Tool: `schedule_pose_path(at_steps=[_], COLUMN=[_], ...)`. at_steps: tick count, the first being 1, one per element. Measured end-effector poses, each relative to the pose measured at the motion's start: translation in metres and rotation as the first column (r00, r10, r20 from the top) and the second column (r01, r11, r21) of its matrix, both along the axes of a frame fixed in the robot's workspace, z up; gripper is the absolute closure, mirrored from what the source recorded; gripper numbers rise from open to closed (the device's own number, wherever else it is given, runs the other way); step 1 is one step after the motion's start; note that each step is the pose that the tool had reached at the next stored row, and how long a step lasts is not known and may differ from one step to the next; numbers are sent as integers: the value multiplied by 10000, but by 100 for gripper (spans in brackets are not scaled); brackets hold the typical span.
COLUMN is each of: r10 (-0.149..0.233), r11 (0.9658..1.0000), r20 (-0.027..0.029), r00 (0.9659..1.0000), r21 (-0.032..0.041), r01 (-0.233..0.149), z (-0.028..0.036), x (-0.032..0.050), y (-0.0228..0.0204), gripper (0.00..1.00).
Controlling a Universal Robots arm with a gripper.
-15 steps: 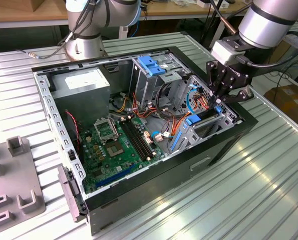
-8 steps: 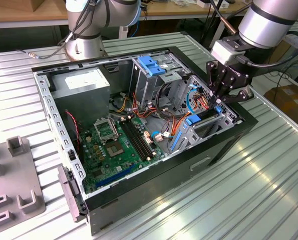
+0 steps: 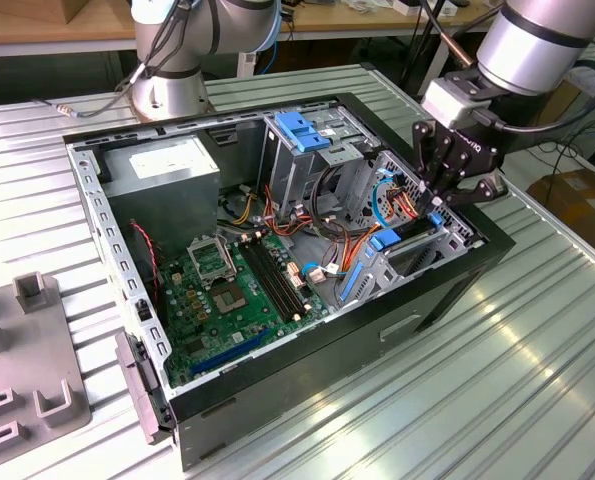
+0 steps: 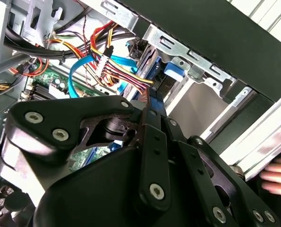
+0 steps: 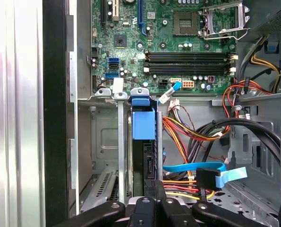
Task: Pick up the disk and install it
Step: 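Insert the second disk wire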
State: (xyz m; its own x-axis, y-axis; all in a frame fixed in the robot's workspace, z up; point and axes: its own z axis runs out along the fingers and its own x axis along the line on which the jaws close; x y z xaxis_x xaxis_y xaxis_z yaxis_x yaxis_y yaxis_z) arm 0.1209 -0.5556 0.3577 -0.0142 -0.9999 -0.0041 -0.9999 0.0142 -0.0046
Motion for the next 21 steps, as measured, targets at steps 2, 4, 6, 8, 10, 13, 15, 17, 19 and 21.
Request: schedule_pose_path(at_steps=[2,4,6,8,10,13,15,17,19,21], r10=[0,0,0,0,3,0,0,0,0,4], r11=[10000,10000,10000,10000,10000,10000,9999,9999,9999,9999], r20=[0,-1,-2,-13,-14,-14,-14,-16,-16,-16], r00=[10000,10000,10000,10000,10000,10000,10000,10000,10000,10000], r21=[10,11,14,59,76,80,115,129,158,168], r01=[0,0,0,0,-2,0,0,0,1,-4], z=[24,58,76,77,97,177,216,217,220,279], x=[0,0,-1,-25,-35,-36,-56,-89,-131,-151], y=[0,0,0,0,0,0,6,7,7,39], gripper=[90,90,90,90,90,90,90,90,90,90])
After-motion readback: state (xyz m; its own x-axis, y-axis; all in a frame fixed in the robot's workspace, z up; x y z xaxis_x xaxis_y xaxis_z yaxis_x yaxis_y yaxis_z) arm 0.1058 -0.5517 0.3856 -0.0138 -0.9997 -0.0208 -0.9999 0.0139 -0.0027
